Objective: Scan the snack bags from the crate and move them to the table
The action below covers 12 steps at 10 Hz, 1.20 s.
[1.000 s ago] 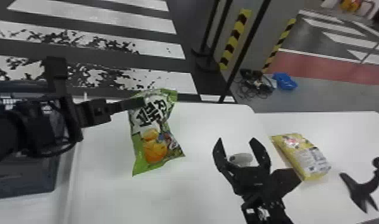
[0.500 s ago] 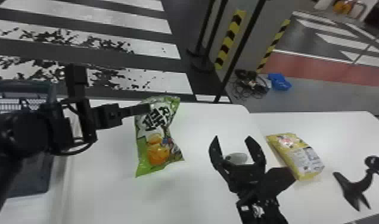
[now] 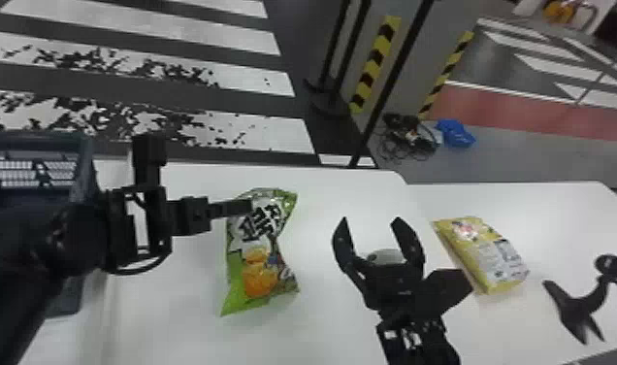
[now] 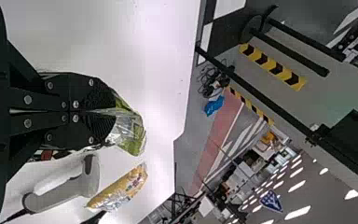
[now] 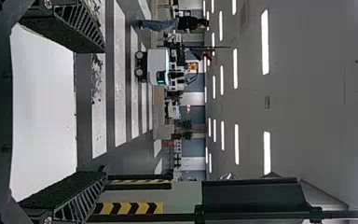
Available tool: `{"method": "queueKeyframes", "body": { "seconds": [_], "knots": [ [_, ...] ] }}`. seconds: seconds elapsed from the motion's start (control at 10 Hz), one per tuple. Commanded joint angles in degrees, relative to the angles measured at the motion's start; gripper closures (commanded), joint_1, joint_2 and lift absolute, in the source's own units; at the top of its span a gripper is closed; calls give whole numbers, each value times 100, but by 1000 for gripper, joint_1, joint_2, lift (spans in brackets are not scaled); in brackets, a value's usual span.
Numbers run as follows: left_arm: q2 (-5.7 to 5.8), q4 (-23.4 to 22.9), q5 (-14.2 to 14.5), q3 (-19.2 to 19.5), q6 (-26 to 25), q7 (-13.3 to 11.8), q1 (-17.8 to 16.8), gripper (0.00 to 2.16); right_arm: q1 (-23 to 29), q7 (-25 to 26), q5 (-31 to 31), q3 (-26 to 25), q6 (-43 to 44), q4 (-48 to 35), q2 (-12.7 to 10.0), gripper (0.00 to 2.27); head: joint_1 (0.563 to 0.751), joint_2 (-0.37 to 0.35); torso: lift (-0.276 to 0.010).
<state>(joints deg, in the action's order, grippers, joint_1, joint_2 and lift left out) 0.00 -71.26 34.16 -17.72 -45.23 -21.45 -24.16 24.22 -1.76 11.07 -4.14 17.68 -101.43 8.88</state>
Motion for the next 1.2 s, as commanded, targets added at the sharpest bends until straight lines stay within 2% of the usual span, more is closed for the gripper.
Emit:
{"method": "queueKeyframes", "body": {
  "seconds": [0.0,0.1,0.3,0.4,0.5,0.6,0.8,1.1],
  "knots": [
    [-15,209,-33,-82,308,-18,-19,2128,-14,0,0,27,11,18,9,53,695,-350,-95],
    [-15,367,-41,-126,466,-26,-80,2128,-14,0,0,36,11,18,18,53,695,-350,-95],
    [-15,718,-305,-285,747,114,-256,2105,-40,0,0,71,11,18,27,53,695,-350,-95],
    [-15,745,-305,-452,1116,255,-247,1571,-58,0,0,71,11,18,35,53,695,-350,-95],
    [-15,762,-428,-548,1151,281,-247,275,-66,0,0,71,11,18,44,53,695,-350,-95],
    [-15,789,-507,-715,1204,325,-256,36,-75,0,0,71,11,26,53,53,695,-350,-95],
    [-15,929,-621,-961,1310,343,-256,36,-128,0,0,115,-6,70,53,53,695,-350,-95],
    [-15,1167,-621,-1049,1503,273,-256,36,-154,0,-9,133,11,97,44,53,695,-350,-95]
  ]
}}
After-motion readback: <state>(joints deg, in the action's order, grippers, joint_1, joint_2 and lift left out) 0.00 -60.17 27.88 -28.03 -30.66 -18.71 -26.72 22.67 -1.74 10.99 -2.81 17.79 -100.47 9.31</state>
